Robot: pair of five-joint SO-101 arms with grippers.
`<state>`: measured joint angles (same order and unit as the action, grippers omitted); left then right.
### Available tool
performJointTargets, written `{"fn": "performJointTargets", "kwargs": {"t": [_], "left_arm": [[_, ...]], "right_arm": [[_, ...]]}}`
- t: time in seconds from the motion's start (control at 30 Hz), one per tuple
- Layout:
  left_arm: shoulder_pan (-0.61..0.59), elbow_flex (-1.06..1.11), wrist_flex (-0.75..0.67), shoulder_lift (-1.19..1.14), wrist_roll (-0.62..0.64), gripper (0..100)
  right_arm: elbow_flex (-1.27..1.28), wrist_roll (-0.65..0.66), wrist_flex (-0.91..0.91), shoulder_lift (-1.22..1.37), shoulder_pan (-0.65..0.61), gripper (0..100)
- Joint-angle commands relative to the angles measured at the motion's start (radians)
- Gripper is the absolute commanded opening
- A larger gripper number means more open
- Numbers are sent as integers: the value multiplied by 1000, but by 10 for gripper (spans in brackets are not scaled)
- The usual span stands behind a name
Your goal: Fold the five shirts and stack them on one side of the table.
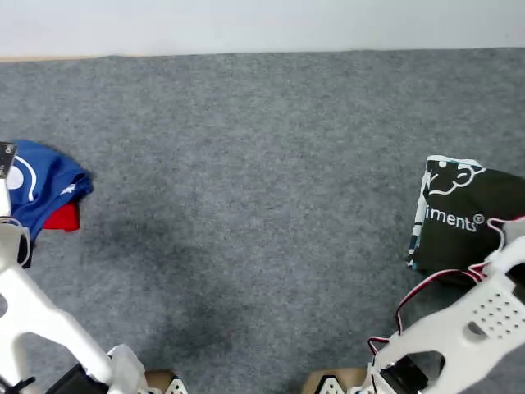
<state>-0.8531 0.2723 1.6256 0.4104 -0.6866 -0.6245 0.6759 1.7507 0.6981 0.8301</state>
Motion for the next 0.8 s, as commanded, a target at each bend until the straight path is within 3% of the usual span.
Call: {"fn": "performJointTargets", "kwargs": {"t": [0.0,0.3,0.37,0.5,0.77], "left_arm": [[8,-7,-17,20,-9,58],[8,-8,-17,20,-55,58],[8,-8,-17,21,-55,58],[8,-8,-17,25,-55,58],[6,-8,-12,28,-55,58]], "right_arm": [[-6,14,5,4,21,9],[3,12,47,-282,-4,9],[60,18,47,-351,1,28],[265,84,45,-467,21,162],[470,169,-93,-489,124,164]]}}
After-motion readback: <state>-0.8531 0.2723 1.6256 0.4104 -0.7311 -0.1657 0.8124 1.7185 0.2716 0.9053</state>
